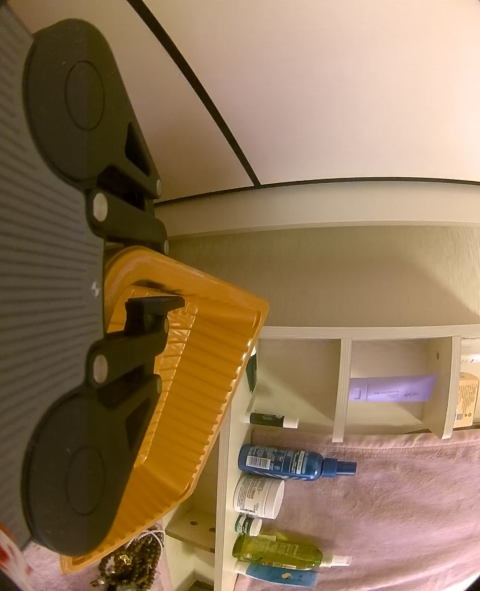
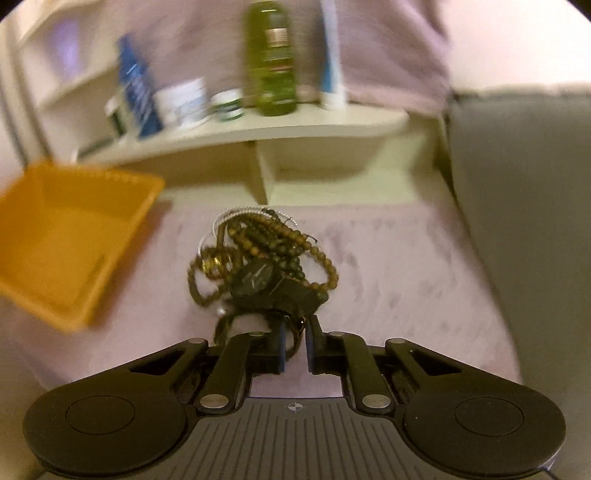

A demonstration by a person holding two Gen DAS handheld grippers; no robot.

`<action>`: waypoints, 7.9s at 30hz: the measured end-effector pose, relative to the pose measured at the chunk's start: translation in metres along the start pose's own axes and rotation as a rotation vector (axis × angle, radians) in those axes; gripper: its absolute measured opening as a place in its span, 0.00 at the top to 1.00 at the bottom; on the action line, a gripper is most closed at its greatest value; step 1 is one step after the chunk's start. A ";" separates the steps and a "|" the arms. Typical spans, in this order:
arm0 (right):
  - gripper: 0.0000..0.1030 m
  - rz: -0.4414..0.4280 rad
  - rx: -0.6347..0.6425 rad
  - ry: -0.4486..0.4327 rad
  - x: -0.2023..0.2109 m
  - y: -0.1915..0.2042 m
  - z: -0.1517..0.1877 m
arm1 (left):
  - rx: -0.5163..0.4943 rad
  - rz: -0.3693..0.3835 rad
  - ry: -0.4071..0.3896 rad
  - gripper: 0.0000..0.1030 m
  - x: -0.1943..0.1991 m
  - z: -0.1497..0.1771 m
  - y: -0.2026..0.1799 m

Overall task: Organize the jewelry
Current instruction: 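Lower the black band into the orange tray and open the right gripper, then pinch the small pearl earring beside the pile with the right gripper, then carry the pearl earring over the orange tray and release it, then return the right gripper to the pile and grasp the black watch, then carry the black watch into the orange tray and open the right gripper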

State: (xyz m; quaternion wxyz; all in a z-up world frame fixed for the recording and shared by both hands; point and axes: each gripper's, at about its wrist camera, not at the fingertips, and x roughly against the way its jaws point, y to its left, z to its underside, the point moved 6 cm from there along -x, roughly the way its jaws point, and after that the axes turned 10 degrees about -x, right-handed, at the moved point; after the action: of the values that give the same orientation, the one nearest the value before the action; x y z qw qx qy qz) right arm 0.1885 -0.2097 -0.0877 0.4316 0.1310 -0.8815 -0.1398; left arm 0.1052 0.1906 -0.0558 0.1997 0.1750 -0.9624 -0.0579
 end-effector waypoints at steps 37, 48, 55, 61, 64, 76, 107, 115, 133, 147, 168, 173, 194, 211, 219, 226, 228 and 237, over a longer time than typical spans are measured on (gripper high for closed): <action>0.46 -0.342 0.034 0.159 -0.064 0.170 0.015 | 0.010 0.001 0.005 0.92 0.002 0.001 0.001; 0.45 -0.246 0.091 -0.006 -0.003 0.102 0.012 | 0.005 0.003 0.004 0.92 -0.001 -0.001 0.000; 0.48 -0.085 0.100 -0.008 -0.009 0.052 0.021 | 0.003 0.004 0.004 0.92 0.000 -0.001 0.001; 0.74 -0.029 0.158 0.001 -0.026 0.043 0.027 | 0.001 0.003 0.006 0.92 -0.001 -0.001 0.002; 0.79 -0.020 0.192 0.006 -0.034 0.044 0.028 | 0.000 0.003 0.007 0.92 -0.002 -0.001 0.002; 0.84 0.047 0.297 0.005 -0.063 0.056 0.028 | 0.002 0.006 0.007 0.92 -0.002 0.000 0.003; 0.90 -0.401 0.313 0.025 -0.033 0.185 0.010 | 0.004 0.010 0.011 0.92 -0.003 0.000 0.002; 0.90 -0.426 0.332 0.132 -0.074 0.224 0.027 | 0.000 0.015 0.015 0.92 -0.003 -0.001 0.002; 0.62 -0.459 0.191 0.018 -0.054 0.206 0.002 | -0.022 0.009 0.052 0.92 -0.005 -0.004 0.002; 0.41 -0.211 -0.038 -0.035 -0.015 0.061 -0.024 | -0.060 0.005 0.107 0.92 -0.009 -0.008 0.001; 0.41 -0.053 0.104 -0.037 0.008 0.007 -0.010 | -0.144 -0.006 0.210 0.90 -0.014 -0.013 -0.002; 0.41 -0.076 0.171 -0.043 0.010 0.012 -0.010 | -0.153 0.000 0.218 0.90 -0.015 -0.013 -0.002; 0.58 -0.022 0.517 0.030 -0.047 0.010 0.004 | -0.140 0.000 0.231 0.90 -0.019 -0.012 -0.001; 0.81 -0.170 0.097 -0.022 0.006 -0.004 -0.036 | -0.140 -0.004 0.231 0.90 -0.016 -0.012 -0.003; 0.81 -0.162 0.054 -0.027 0.019 0.002 -0.041 | -0.139 -0.003 0.234 0.90 -0.016 -0.011 -0.003; 0.81 -0.245 0.065 -0.026 0.017 0.051 -0.047 | -0.139 0.000 0.237 0.90 -0.017 -0.011 -0.002; 0.81 -0.292 0.078 -0.021 0.014 0.074 -0.046 | -0.137 0.001 0.238 0.90 -0.018 -0.010 -0.002; 0.81 -0.443 0.130 0.044 -0.026 0.187 -0.021 | -0.122 0.004 0.244 0.90 -0.021 -0.009 -0.002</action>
State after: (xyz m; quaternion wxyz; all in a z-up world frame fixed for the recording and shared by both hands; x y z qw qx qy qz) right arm 0.2003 -0.0298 -0.0266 0.4002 0.3517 -0.8288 -0.1711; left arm 0.1271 0.1962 -0.0558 0.3257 0.1663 -0.9260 -0.0941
